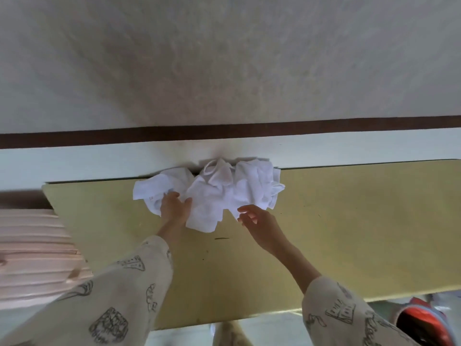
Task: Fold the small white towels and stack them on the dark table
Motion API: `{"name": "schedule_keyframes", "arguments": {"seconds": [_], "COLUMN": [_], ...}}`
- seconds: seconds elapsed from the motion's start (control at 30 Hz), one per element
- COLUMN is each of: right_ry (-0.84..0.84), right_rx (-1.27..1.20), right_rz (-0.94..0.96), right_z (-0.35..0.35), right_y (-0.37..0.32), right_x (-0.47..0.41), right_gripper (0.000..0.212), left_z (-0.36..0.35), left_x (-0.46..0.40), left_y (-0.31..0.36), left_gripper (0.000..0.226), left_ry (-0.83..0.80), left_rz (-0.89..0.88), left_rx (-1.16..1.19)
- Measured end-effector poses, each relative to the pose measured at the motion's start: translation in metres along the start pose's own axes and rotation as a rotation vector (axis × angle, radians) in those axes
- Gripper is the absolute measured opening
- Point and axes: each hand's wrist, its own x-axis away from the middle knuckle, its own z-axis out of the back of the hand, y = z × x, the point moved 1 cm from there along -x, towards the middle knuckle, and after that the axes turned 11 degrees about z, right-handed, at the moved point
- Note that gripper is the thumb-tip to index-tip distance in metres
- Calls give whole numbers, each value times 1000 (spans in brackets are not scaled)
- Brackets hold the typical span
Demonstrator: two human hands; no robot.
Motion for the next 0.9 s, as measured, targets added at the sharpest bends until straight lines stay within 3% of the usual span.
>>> {"name": "schedule_keyframes", "arguments": {"seconds": [0.07,0.13,0.23,0.33,0.43,0.53,0.67,0.8,0.9], "right_ry": [-27,-51,-42,-104,-218,-289,-174,-22,-8], "right_rx": [-11,-14,11,207,441,519,429,527,584], "right_rz": [-5,5,86,275,419,487,517,553,479], "right_z": [1,0,-1,-1,-1,-6,-7,3,13], "right_y": [1,-4,-23,-51,-76,-94,-113,-117,-106], "right_x": [-7,-15,-27,-39,-44,-36,-6,37,68], "right_gripper": [24,25,27,46,56,50,40,29,29], "left_z": [-3,-3,8,34,69,101,130,148,151], "left_x": [1,5,16,37,68,94,124,142,154], "left_y": [-1,-2,3,16,29,35,28,8,-9], "left_gripper": [13,26,18,16,17,16,18,13,6], "left_ry": [-8,13,2,-42,67,114,107,113,35], "left_rz": [75,27,-158,-446,-717,-839,-931,-963,-948], "left_rx": [-4,-66,-137,-226,-364,-379,-335,-292,-294]}}
